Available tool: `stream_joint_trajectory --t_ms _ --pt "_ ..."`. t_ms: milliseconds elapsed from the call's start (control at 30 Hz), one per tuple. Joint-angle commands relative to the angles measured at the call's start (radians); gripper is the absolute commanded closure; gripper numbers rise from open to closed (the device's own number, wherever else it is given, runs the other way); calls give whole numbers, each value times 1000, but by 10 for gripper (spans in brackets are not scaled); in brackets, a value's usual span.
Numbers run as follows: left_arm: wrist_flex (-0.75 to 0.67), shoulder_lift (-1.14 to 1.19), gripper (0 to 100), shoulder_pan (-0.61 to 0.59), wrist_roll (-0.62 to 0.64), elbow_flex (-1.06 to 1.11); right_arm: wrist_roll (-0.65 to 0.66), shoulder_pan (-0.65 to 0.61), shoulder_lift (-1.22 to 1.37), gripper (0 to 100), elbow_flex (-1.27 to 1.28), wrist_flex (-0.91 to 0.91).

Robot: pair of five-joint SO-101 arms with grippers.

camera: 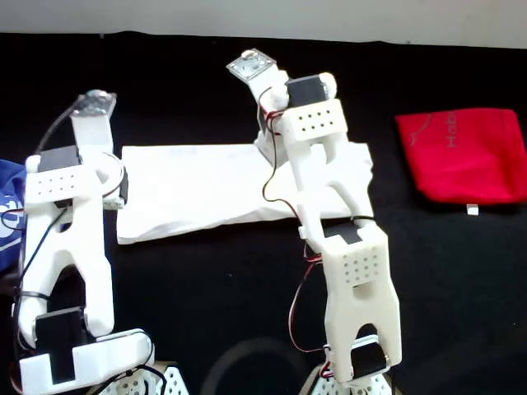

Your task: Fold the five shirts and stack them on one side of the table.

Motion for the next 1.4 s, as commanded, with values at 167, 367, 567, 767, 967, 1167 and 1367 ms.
stream_joint_trajectory --t_ms 167,367,567,767,967,1167,1367 --pt "-35 288 836 -105 32 -262 5 39 -374 854 120 15" --pt "37 596 836 -87 32 -512 9 79 -691 854 559 10" --pt "189 819 836 -22 80 -717 11 90 -967 878 794 10" --pt "284 929 836 -16 95 -869 11 154 -1113 902 917 8" --pt "473 938 838 -16 97 -1070 11 182 -1135 902 977 7" --pt "608 946 836 -13 97 -1233 11 179 -1135 902 980 7" --pt "566 1012 825 -4 97 -1181 11 179 -1135 903 981 7"
